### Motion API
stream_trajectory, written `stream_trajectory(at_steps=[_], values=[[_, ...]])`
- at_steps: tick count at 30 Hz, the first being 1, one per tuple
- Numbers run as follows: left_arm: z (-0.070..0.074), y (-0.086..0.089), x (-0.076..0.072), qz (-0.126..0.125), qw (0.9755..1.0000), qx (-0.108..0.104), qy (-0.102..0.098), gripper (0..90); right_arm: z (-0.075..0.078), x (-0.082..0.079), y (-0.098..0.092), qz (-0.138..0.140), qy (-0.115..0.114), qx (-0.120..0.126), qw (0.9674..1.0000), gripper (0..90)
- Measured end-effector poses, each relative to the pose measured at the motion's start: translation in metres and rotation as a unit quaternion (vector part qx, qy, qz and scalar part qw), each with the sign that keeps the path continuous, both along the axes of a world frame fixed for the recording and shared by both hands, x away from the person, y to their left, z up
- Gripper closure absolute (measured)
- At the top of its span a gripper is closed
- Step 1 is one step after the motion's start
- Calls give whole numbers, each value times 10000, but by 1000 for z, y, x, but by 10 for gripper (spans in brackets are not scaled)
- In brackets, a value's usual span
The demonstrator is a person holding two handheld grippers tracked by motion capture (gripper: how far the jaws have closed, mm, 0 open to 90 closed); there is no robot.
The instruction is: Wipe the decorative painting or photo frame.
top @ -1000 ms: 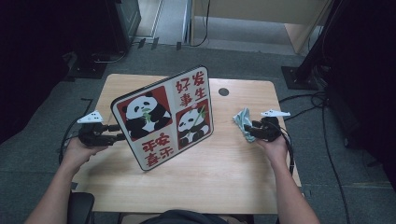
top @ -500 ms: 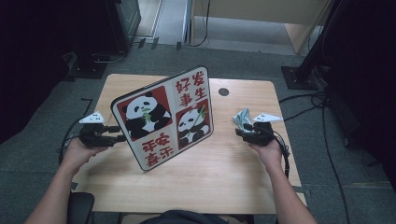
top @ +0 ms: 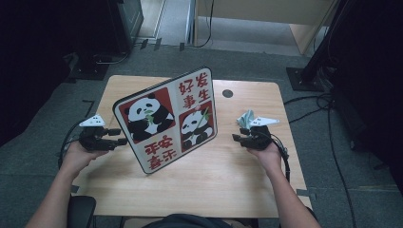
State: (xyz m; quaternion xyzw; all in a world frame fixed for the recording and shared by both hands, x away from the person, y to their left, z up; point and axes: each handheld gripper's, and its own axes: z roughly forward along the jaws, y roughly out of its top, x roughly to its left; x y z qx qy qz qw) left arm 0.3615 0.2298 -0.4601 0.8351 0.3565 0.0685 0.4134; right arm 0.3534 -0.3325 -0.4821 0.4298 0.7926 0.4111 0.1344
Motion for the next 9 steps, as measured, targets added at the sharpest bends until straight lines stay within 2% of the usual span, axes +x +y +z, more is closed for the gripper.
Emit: stream_trajectory(at_steps=[9], values=[[-3, -1, 0, -12, 9999, 111, 67, 375, -2, 1, 2, 63, 5, -35, 10000, 503]])
